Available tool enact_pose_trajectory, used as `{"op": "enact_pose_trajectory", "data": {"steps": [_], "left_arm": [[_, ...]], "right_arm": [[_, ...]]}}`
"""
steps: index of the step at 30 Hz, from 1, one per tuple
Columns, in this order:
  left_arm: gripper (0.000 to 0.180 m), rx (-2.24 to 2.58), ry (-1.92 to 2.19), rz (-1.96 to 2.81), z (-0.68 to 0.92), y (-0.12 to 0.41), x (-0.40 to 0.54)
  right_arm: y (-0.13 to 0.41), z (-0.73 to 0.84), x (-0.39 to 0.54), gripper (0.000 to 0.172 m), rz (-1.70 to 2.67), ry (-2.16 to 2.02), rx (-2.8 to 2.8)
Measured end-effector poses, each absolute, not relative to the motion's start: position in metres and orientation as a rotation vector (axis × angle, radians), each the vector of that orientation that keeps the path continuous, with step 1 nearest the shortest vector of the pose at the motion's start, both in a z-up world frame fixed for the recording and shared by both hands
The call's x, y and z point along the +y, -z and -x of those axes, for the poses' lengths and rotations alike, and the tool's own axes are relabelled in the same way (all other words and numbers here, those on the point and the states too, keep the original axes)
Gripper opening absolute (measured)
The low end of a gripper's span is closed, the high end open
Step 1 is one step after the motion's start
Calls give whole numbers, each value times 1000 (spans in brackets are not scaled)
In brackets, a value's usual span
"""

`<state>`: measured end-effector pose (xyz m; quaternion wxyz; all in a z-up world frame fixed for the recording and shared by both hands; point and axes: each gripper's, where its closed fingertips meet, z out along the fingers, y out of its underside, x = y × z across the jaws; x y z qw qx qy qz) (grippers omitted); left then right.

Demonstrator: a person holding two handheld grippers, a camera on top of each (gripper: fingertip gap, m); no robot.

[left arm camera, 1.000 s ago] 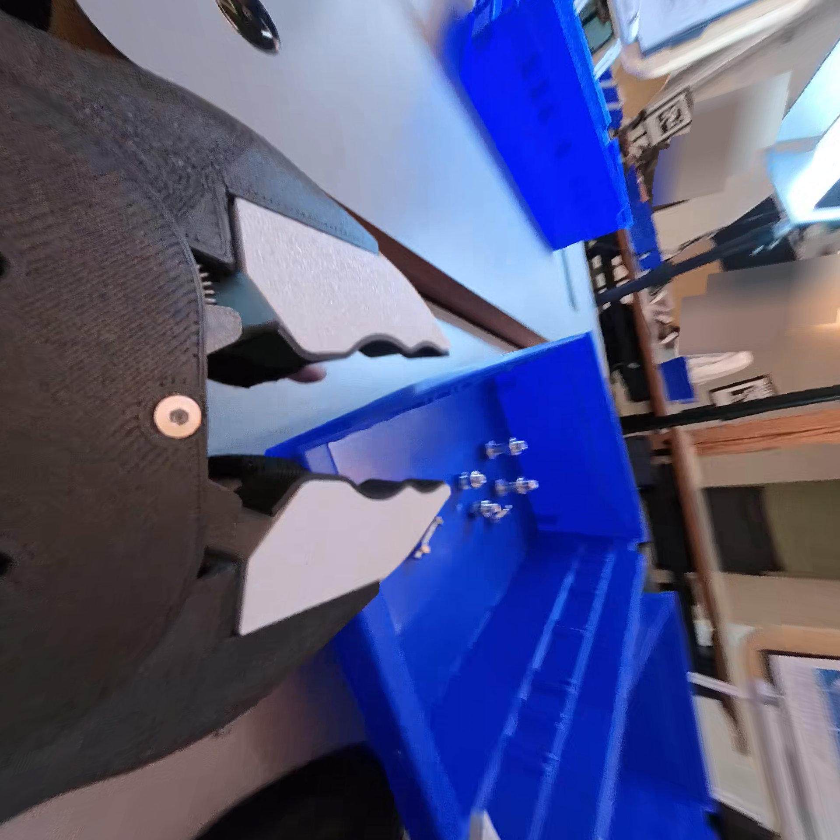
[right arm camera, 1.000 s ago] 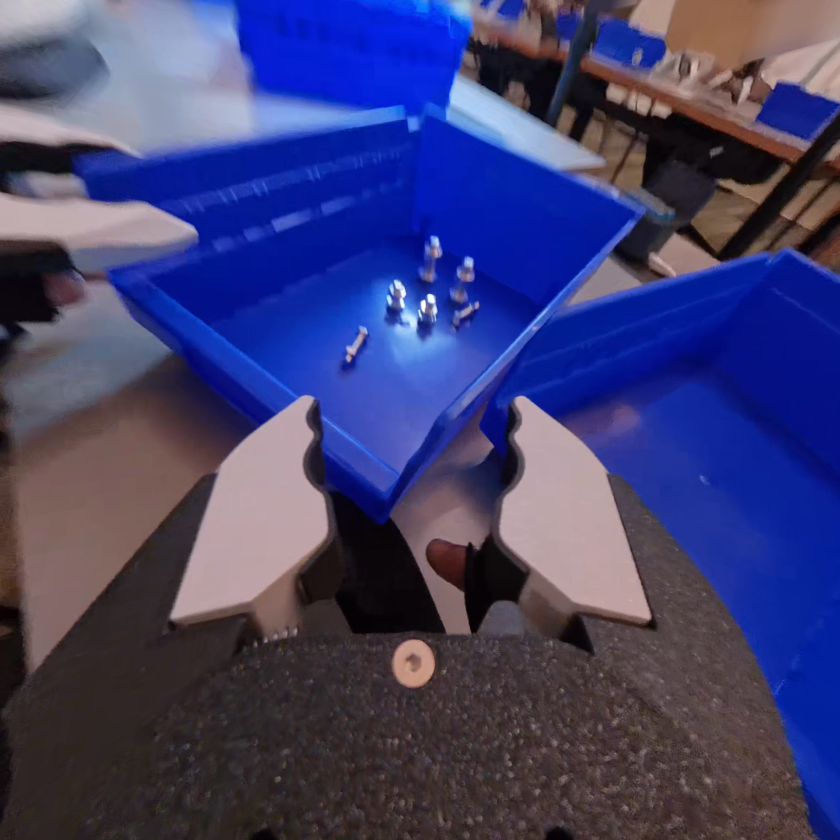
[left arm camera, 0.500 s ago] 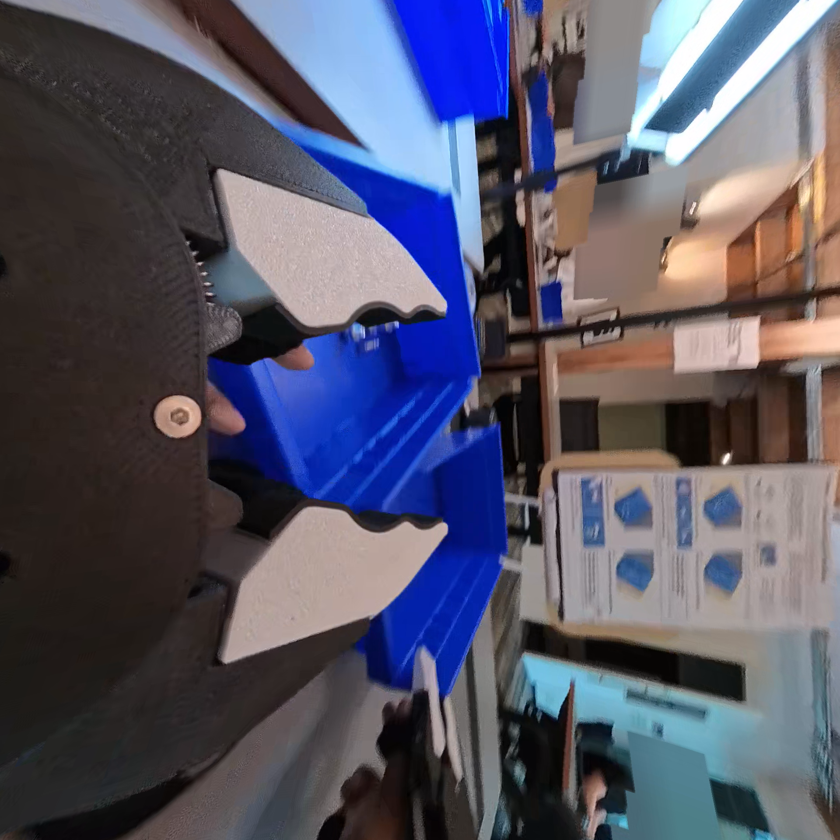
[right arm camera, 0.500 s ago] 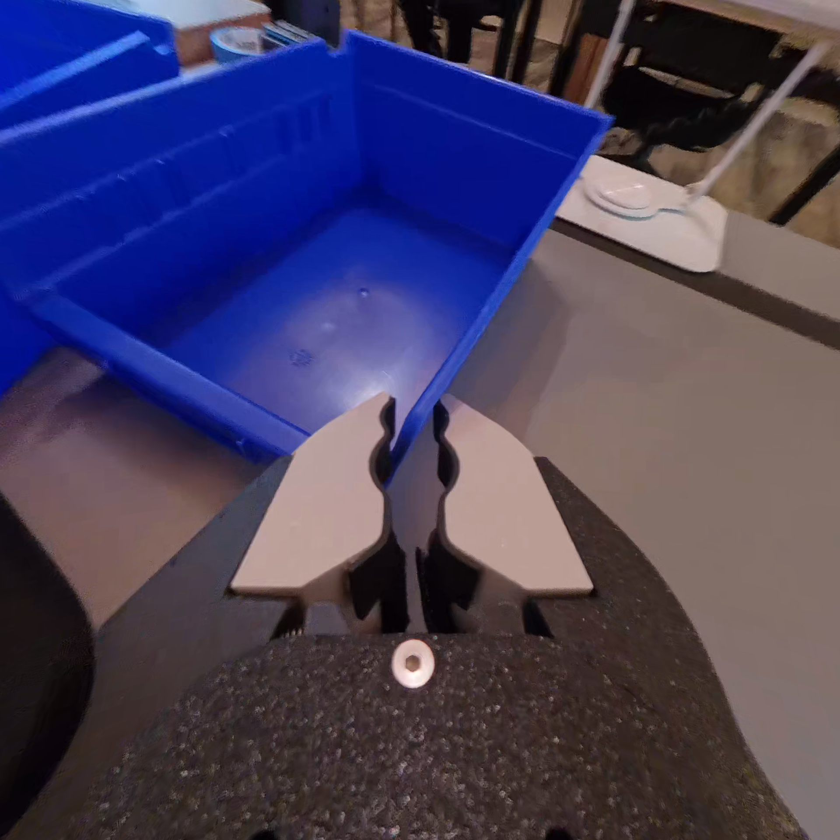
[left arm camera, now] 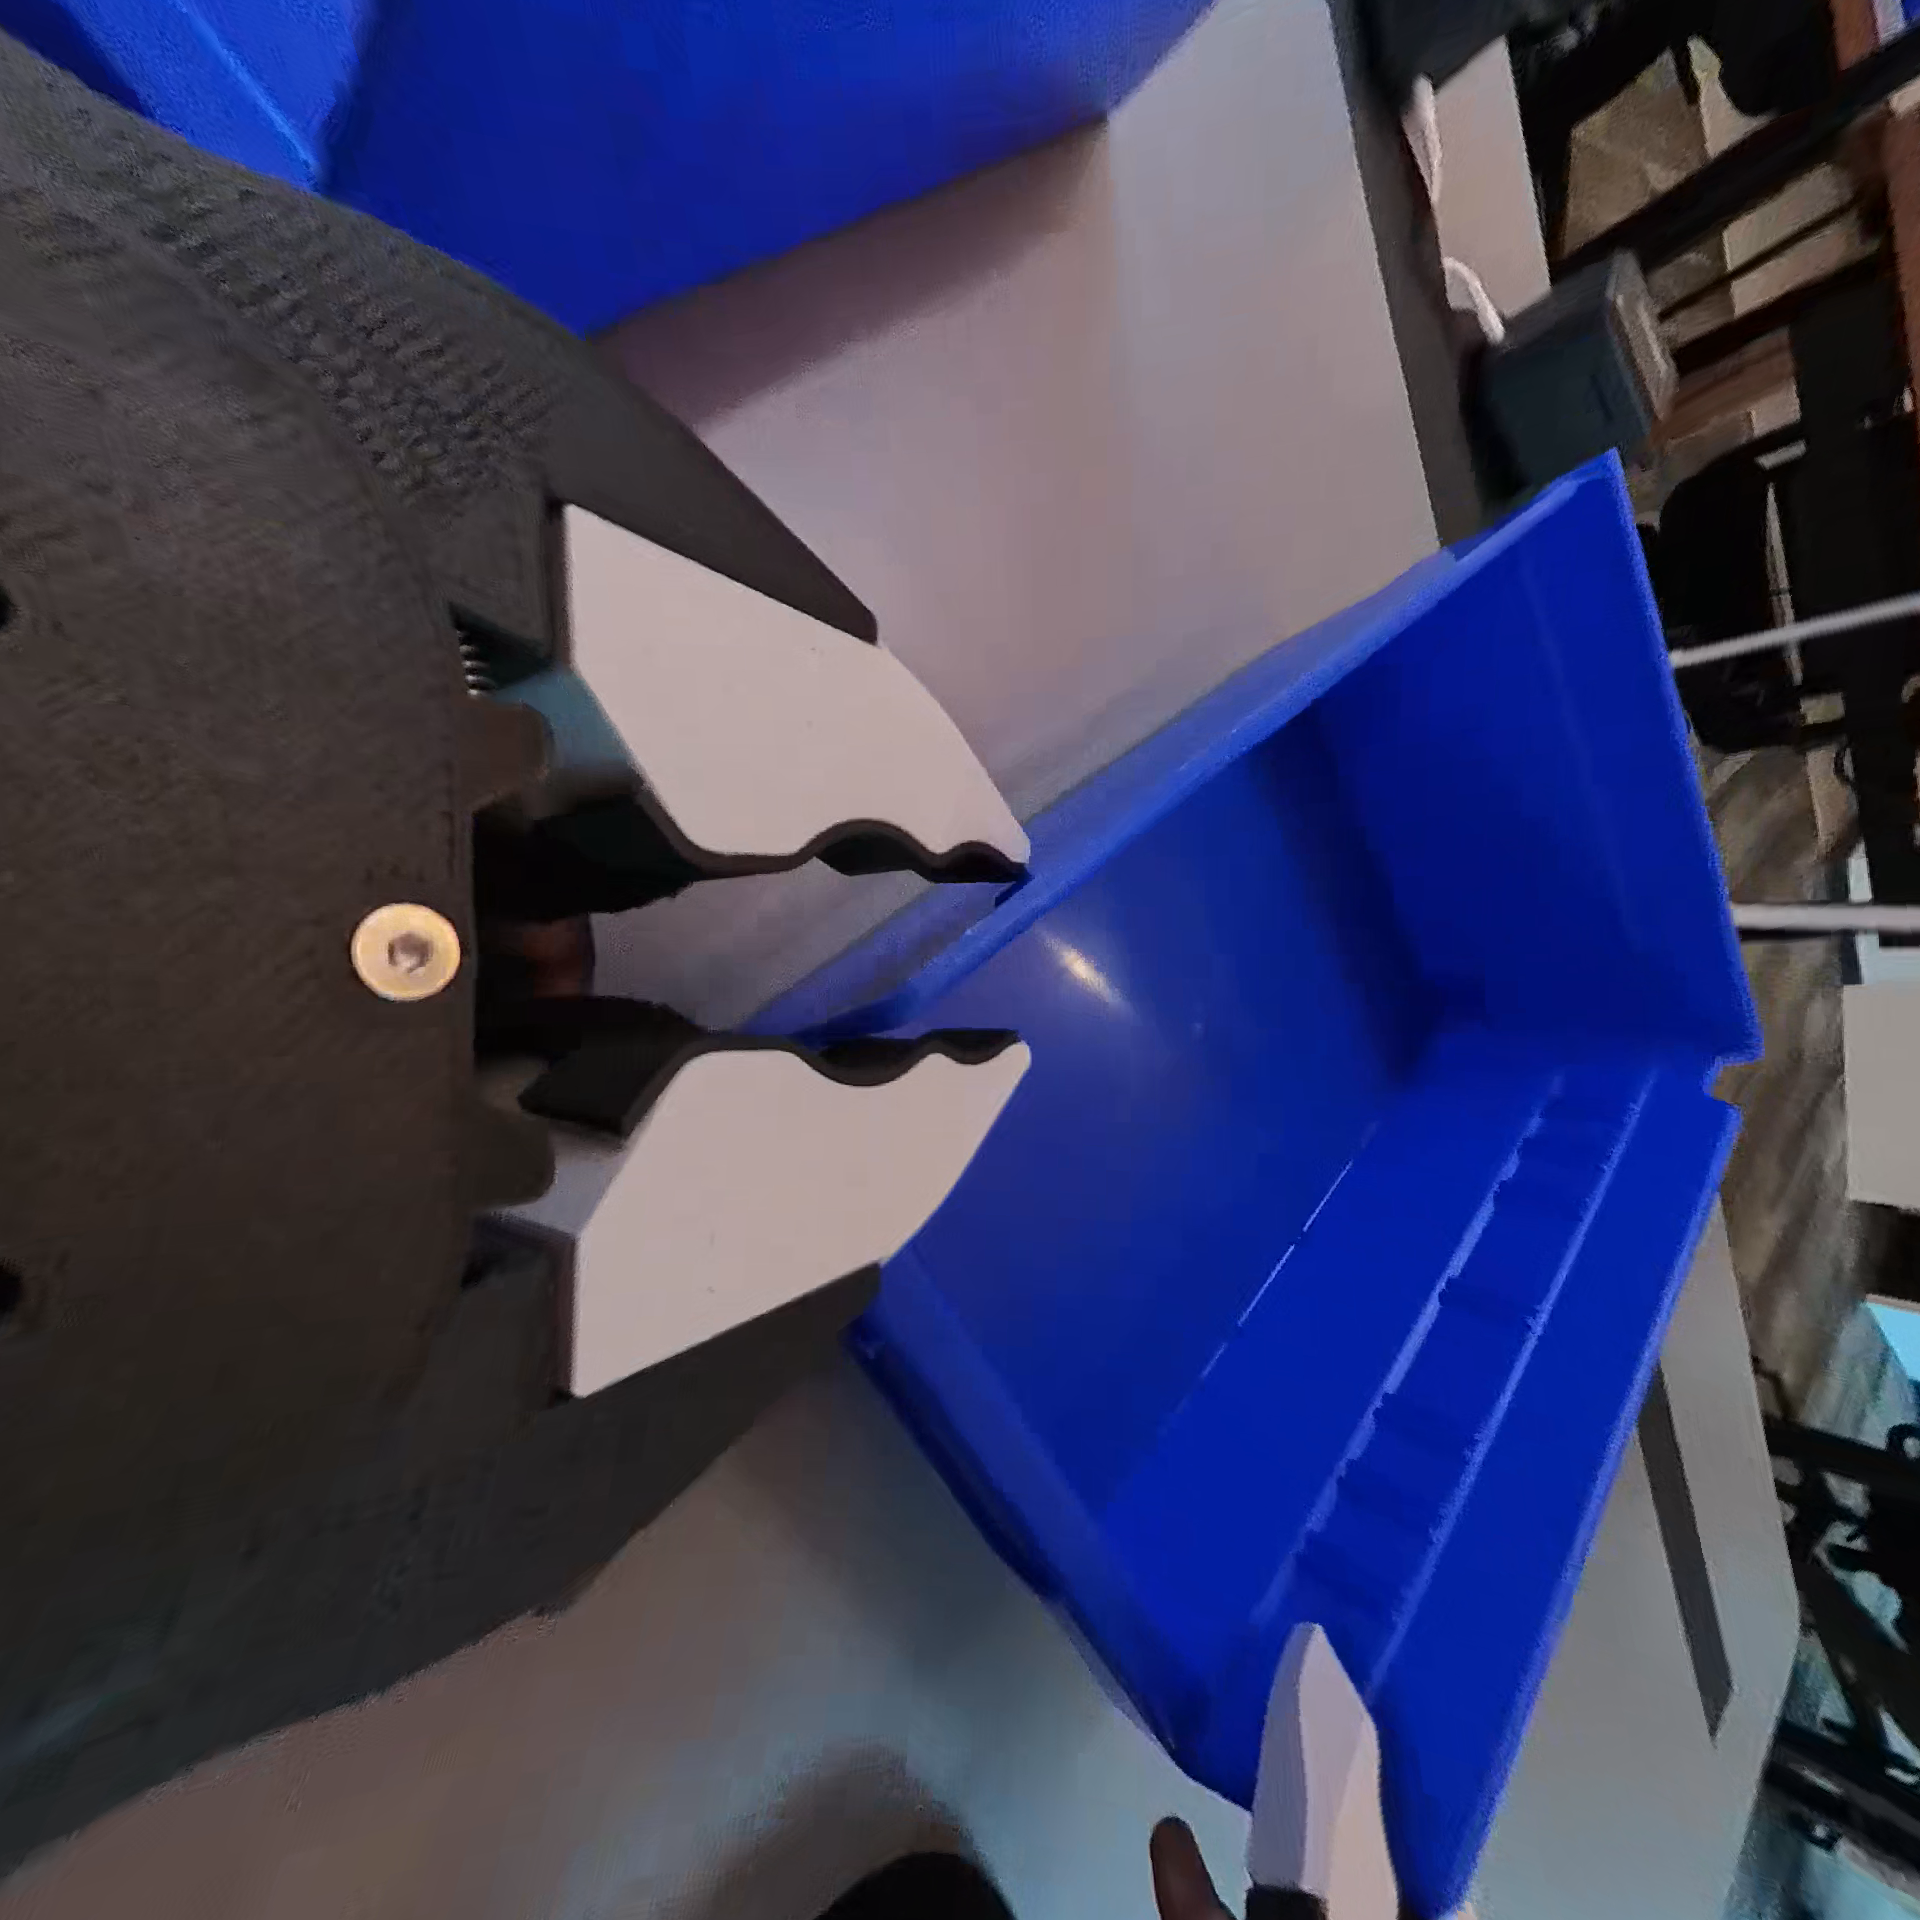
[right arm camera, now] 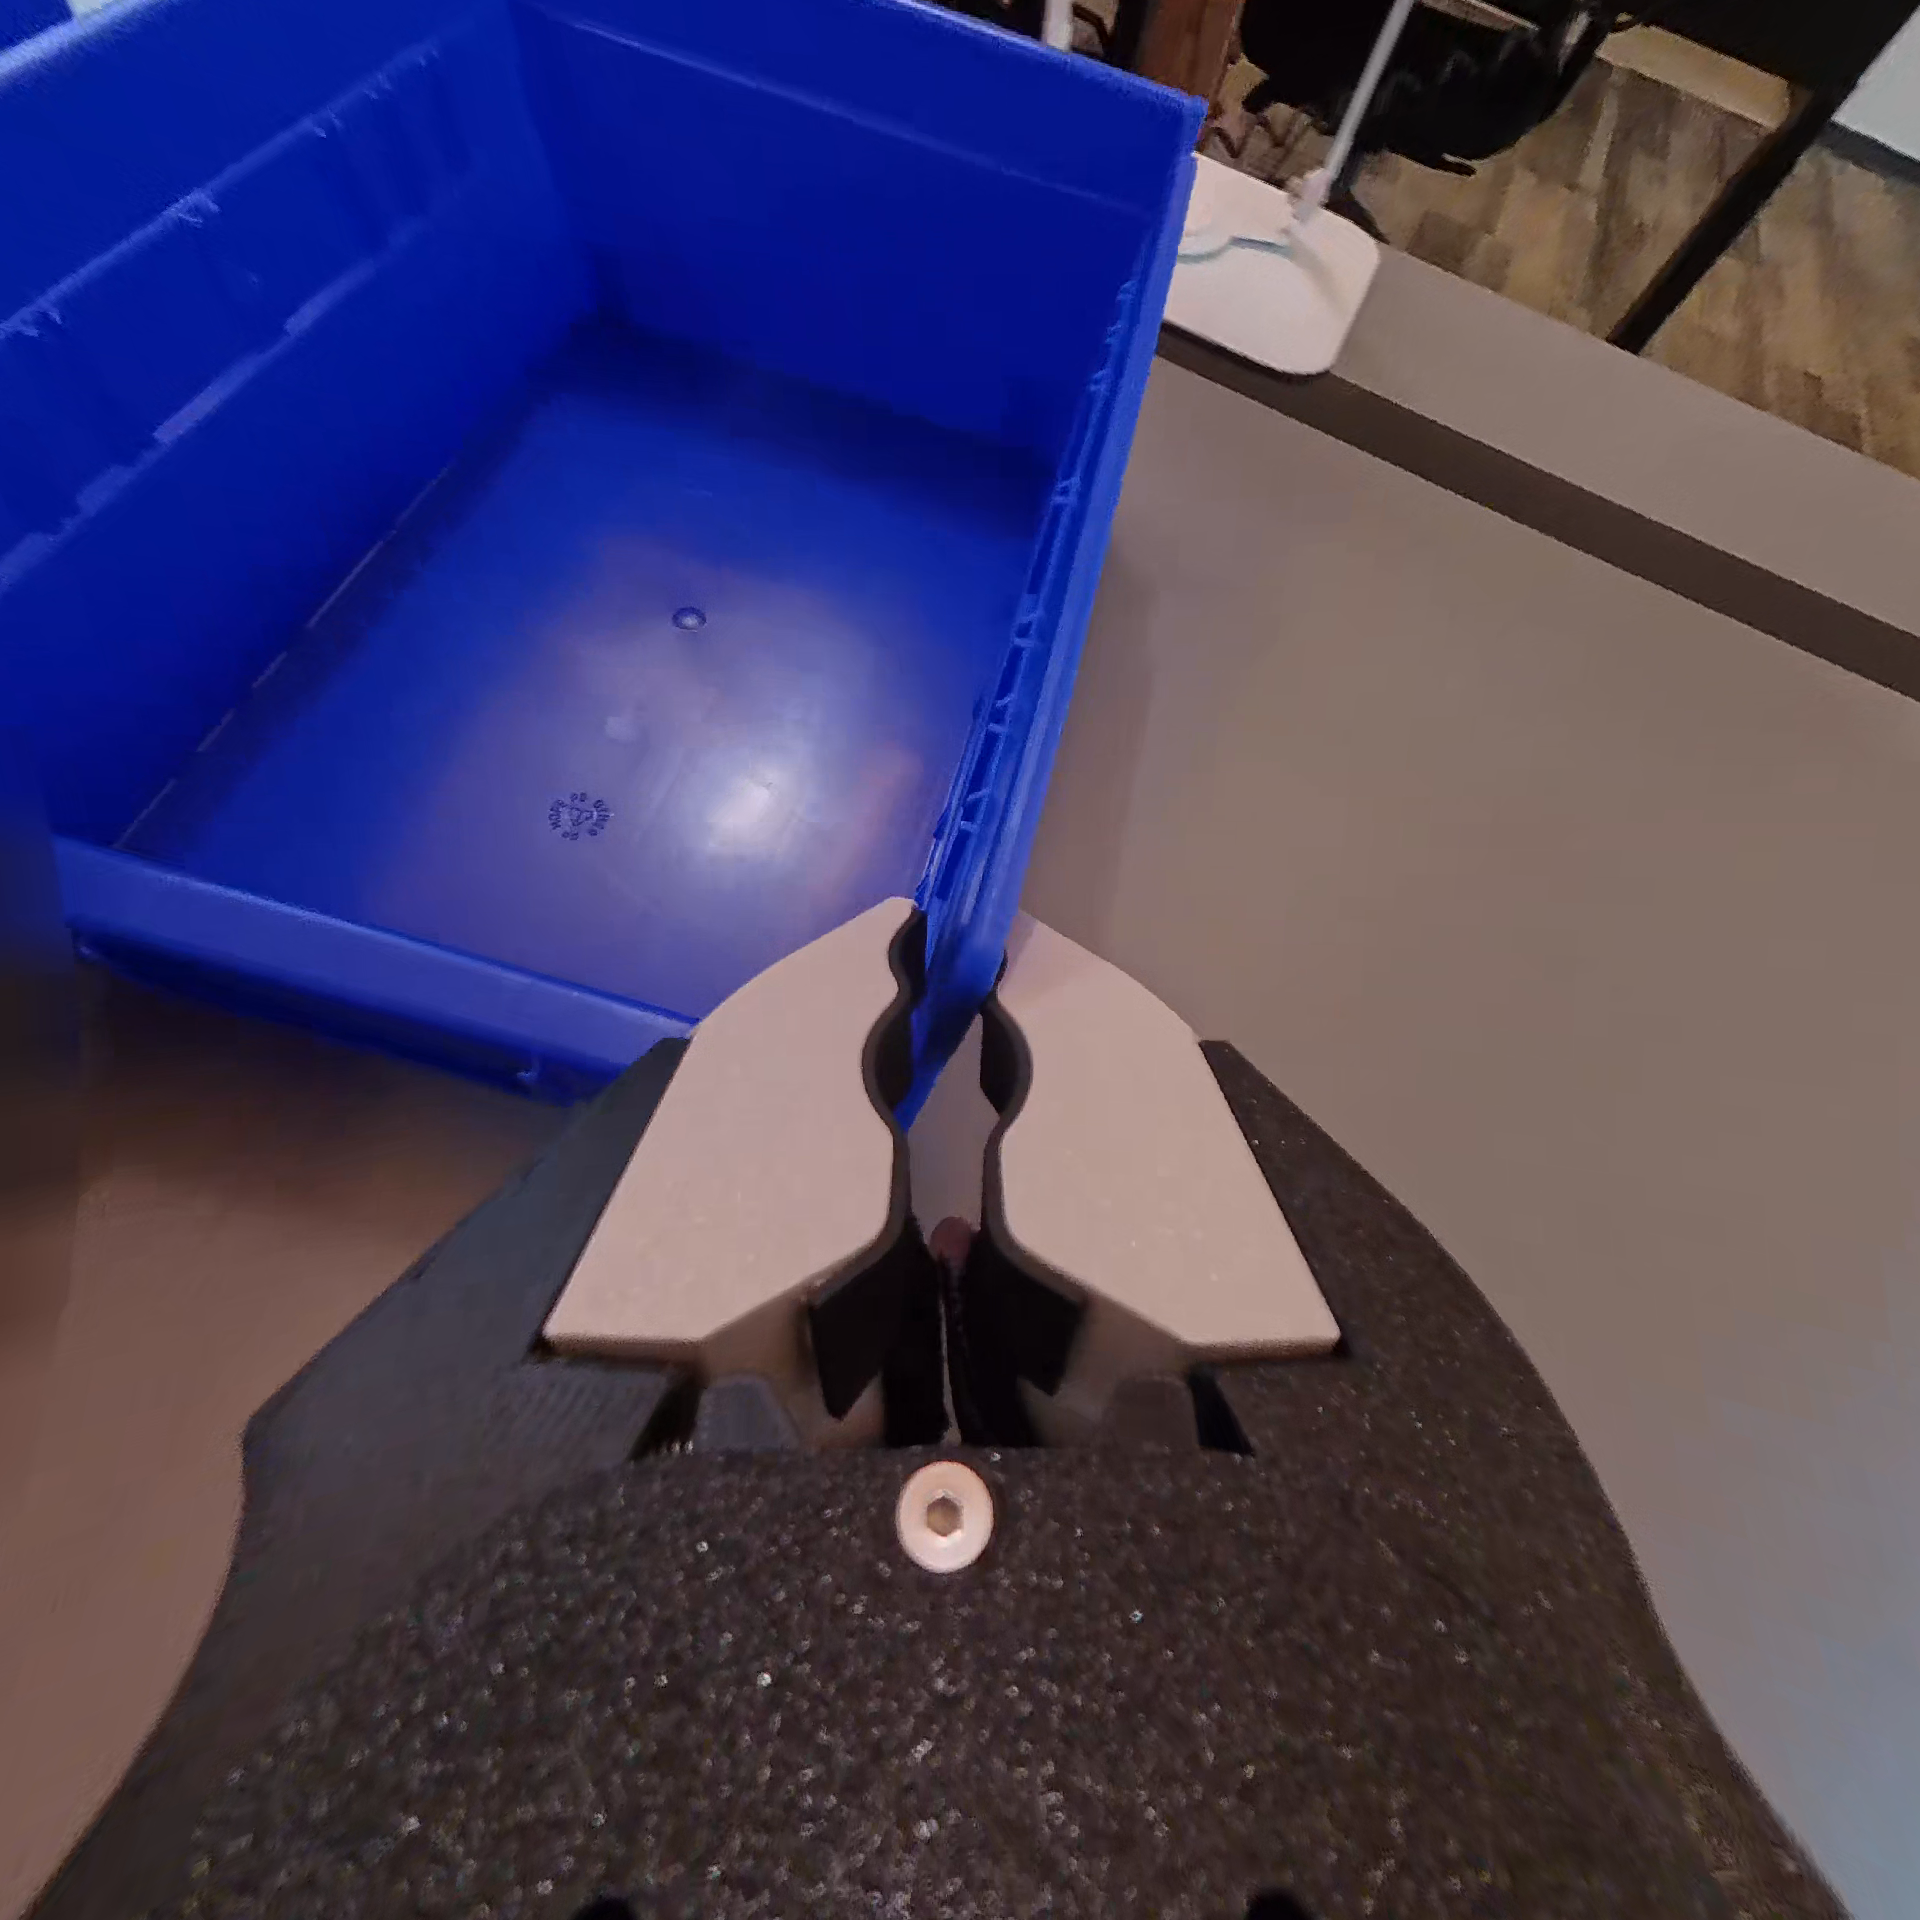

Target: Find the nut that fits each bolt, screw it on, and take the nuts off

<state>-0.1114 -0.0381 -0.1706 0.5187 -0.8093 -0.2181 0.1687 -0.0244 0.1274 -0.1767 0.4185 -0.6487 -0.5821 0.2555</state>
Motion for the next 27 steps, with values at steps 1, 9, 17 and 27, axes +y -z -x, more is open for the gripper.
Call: {"op": "enact_pose_trajectory", "data": {"steps": [1, 9, 17, 27], "left_arm": [[27, -504, -403, 1951, 108, 170, -28], [27, -319, -325, 2008, 70, 173, 70], [30, -158, -215, 2022, 18, 174, 148], [67, -36, -197, 1866, -4, 150, 148]], "right_arm": [[176, 19, 137, 8, 1629, -614, -1452], [179, -44, 219, 8, 1731, -509, -1298], [179, -112, 285, 9, 1821, -385, -1153], [173, -148, 304, 33, 1821, -528, -1034]]}}
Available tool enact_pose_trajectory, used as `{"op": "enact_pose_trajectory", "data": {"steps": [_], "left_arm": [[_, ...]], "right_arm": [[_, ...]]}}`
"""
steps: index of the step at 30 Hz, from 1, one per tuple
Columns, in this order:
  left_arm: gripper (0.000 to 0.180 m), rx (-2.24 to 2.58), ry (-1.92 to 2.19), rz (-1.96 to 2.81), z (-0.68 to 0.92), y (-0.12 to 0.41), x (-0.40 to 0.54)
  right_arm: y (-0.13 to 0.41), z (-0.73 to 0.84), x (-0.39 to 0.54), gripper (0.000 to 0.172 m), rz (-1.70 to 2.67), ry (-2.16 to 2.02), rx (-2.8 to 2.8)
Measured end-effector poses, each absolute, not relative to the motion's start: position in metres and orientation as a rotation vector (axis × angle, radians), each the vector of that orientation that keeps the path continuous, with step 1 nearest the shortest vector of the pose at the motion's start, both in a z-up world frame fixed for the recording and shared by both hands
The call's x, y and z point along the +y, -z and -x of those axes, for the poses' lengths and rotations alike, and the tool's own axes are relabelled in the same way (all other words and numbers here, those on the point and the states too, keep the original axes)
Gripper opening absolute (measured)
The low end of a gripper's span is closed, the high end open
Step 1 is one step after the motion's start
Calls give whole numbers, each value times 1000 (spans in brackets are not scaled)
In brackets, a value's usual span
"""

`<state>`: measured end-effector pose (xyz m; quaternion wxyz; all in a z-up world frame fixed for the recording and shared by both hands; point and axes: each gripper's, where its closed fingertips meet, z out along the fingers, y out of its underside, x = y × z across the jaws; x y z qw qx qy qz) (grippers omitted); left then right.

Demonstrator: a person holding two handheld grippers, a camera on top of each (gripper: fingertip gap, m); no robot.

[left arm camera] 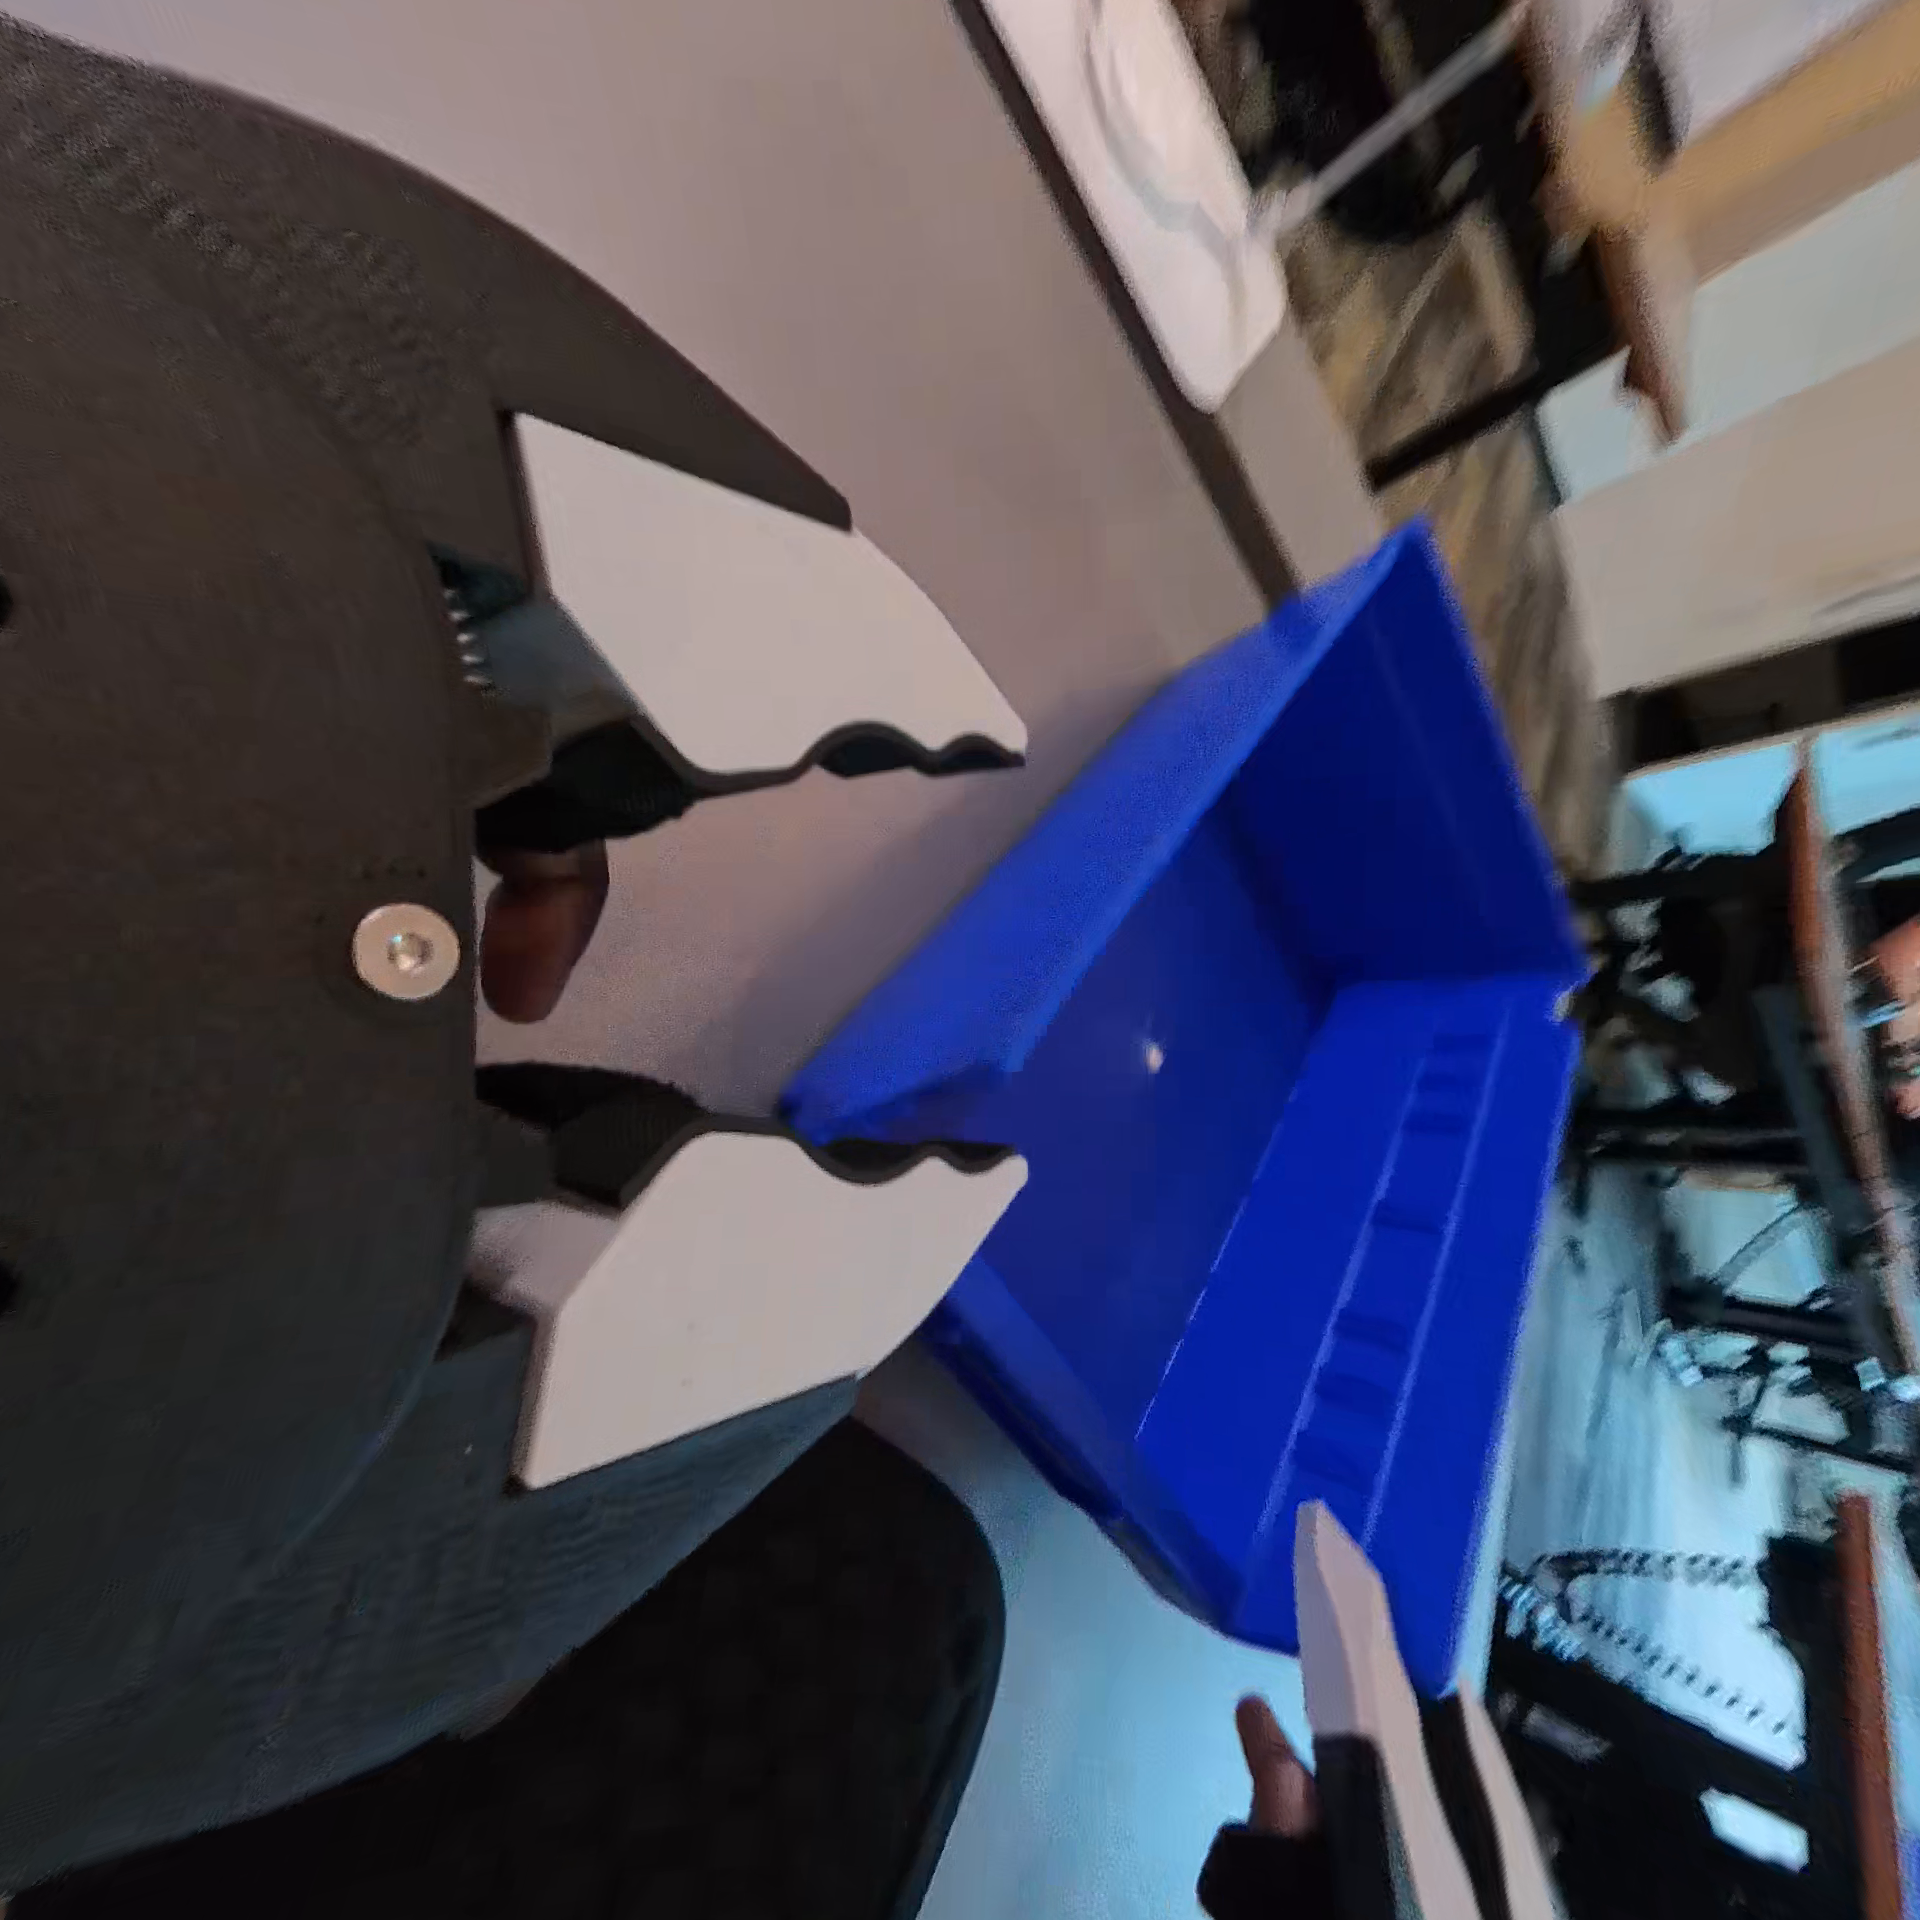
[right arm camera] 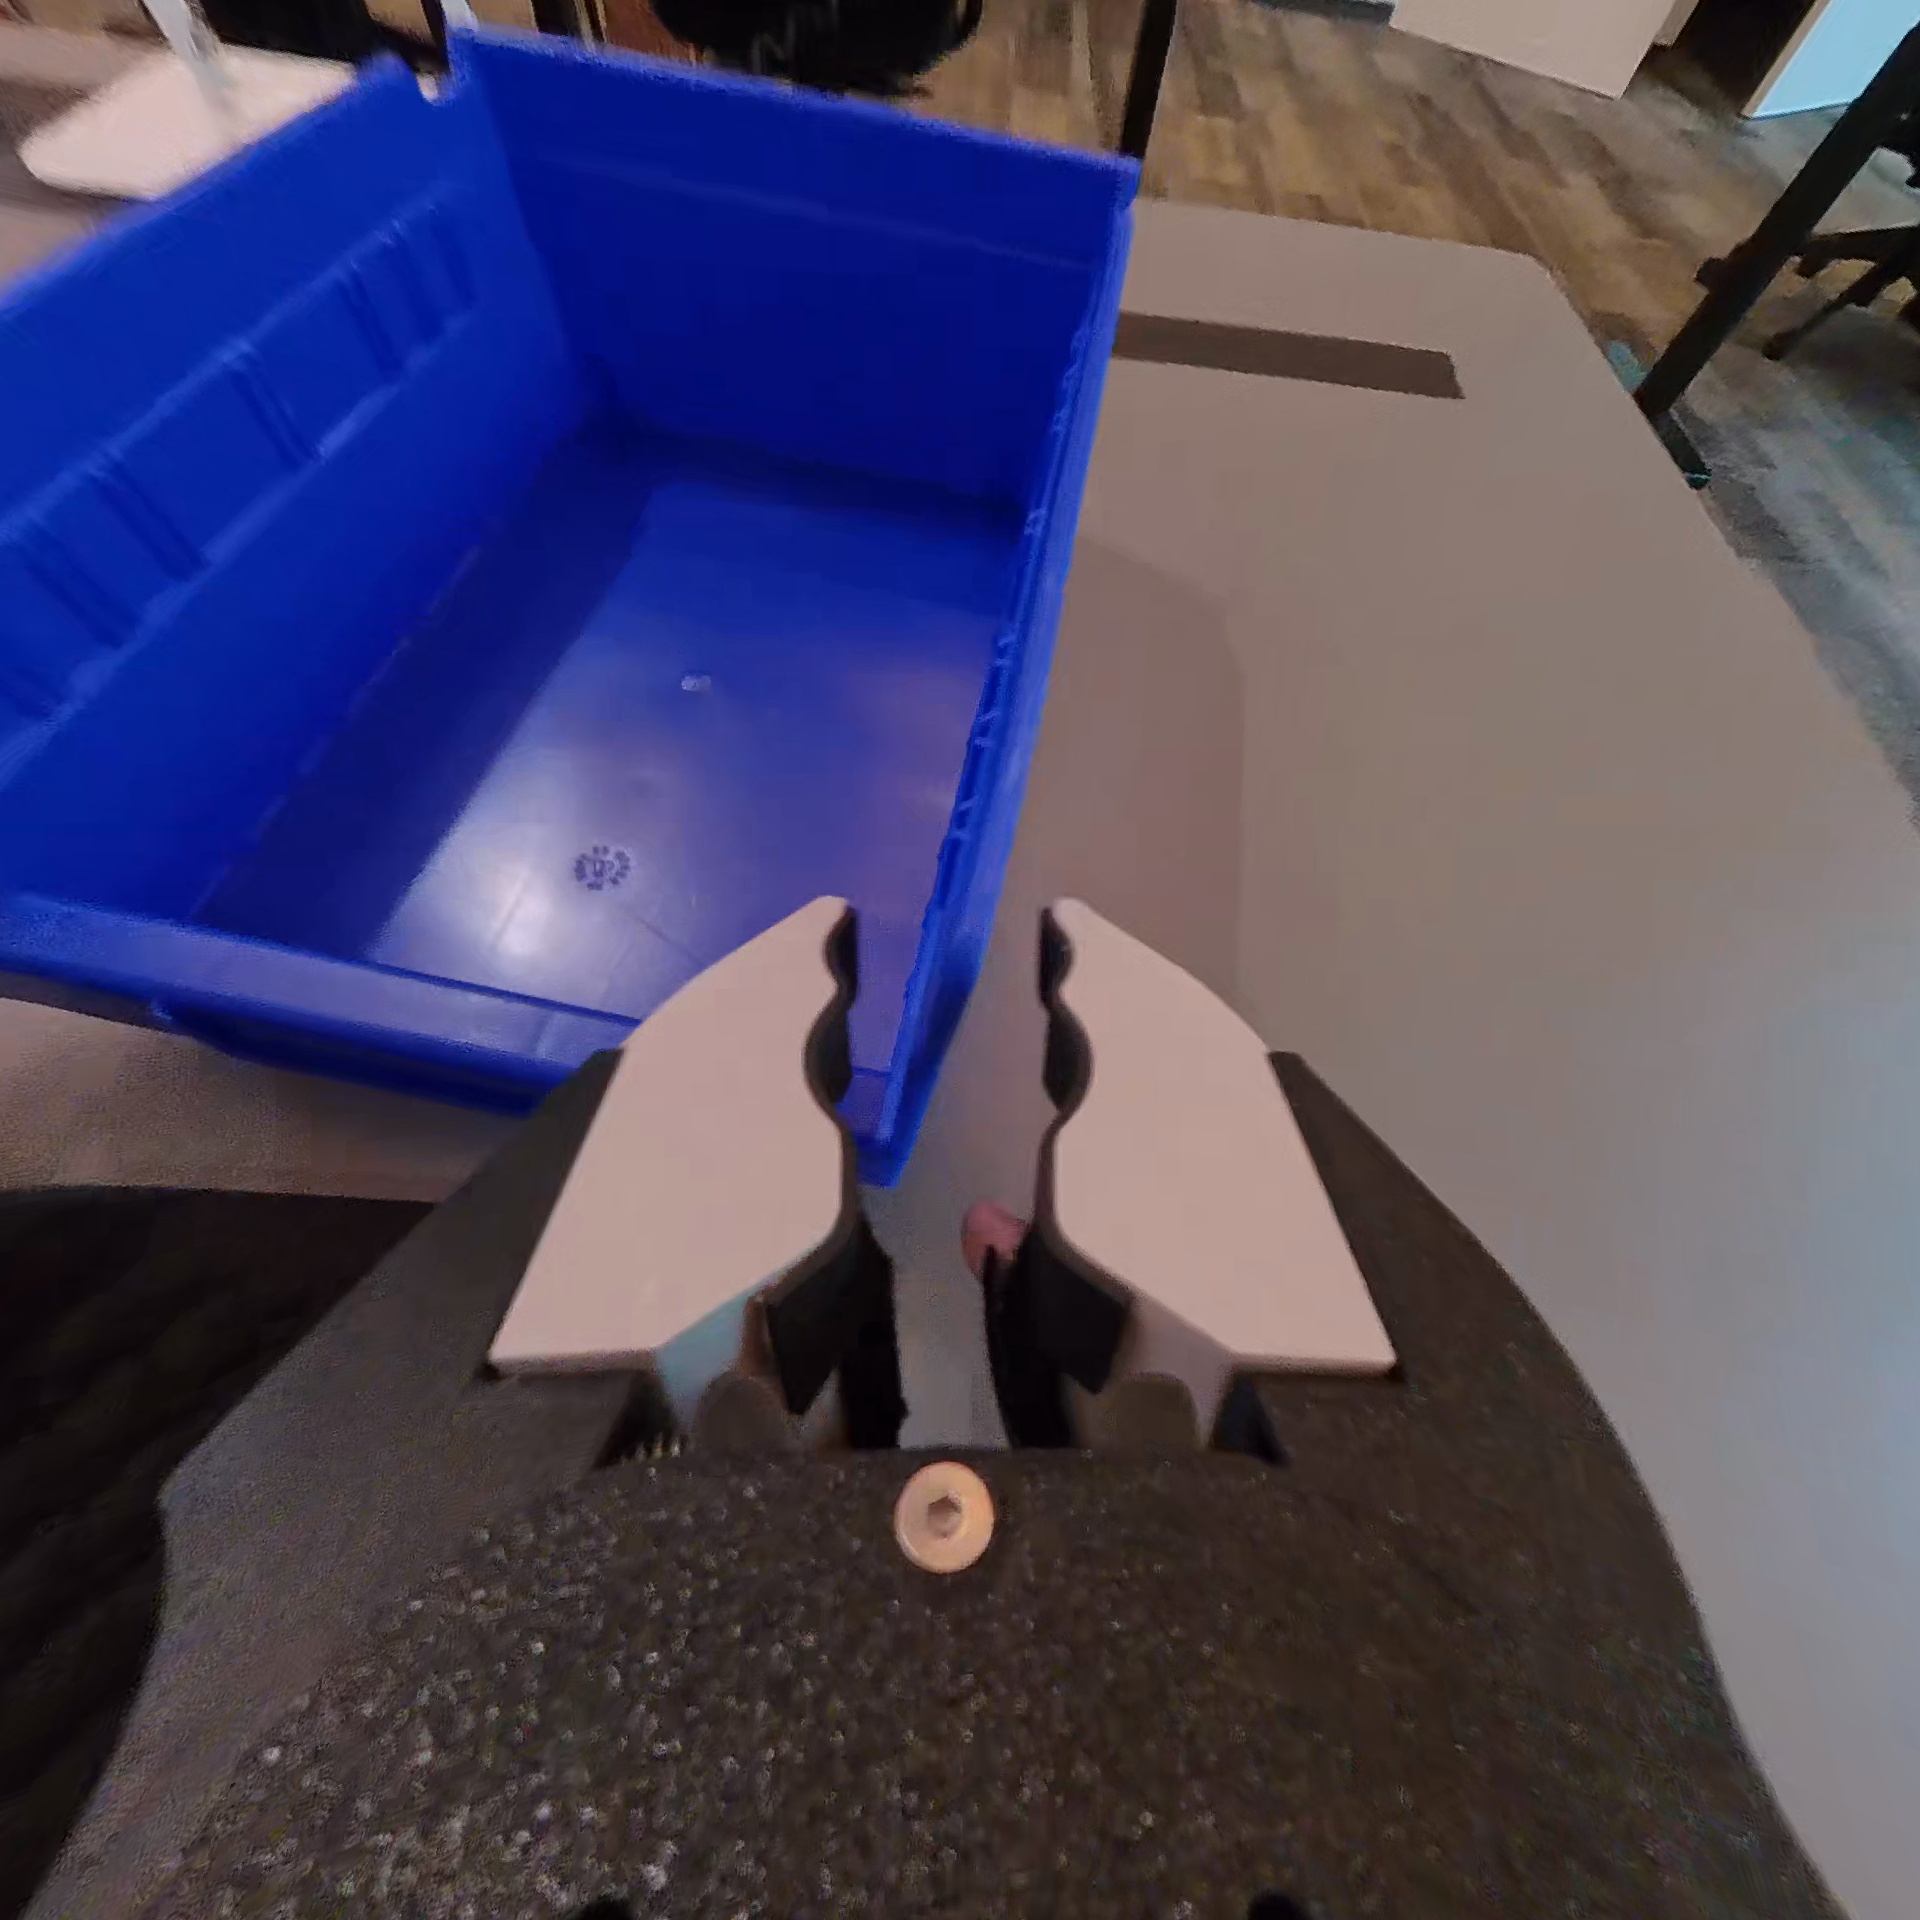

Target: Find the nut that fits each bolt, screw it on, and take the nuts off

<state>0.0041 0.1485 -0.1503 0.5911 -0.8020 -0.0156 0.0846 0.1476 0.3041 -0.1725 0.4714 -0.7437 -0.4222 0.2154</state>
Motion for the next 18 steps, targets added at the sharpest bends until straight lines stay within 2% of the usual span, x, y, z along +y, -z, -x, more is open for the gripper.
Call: {"op": "enact_pose_trajectory", "data": {"steps": [3, 6, 8, 10, 12, 15, 18], "left_arm": [[79, -170, -386, 1722, 36, 113, 85], [78, -415, -679, 1590, 98, 88, -12], [75, -586, -900, 1546, 139, 85, -84], [72, -714, -991, 1590, 166, 98, -136], [71, -777, -852, 1728, 178, 128, -149], [65, -775, -681, 1864, 186, 160, -141], [48, -721, -710, 1875, 193, 166, -132]], "right_arm": [[155, -160, 309, 57, 1748, -564, -951], [125, -171, 312, 59, 1627, -559, -825], [105, -167, 300, 52, 1514, -606, -783], [94, -152, 279, 42, 1403, -644, -823], [105, -140, 274, 42, 1417, -548, -885], [125, -150, 299, 73, 1546, -271, -816], [149, -149, 310, 73, 1669, -246, -848]]}}
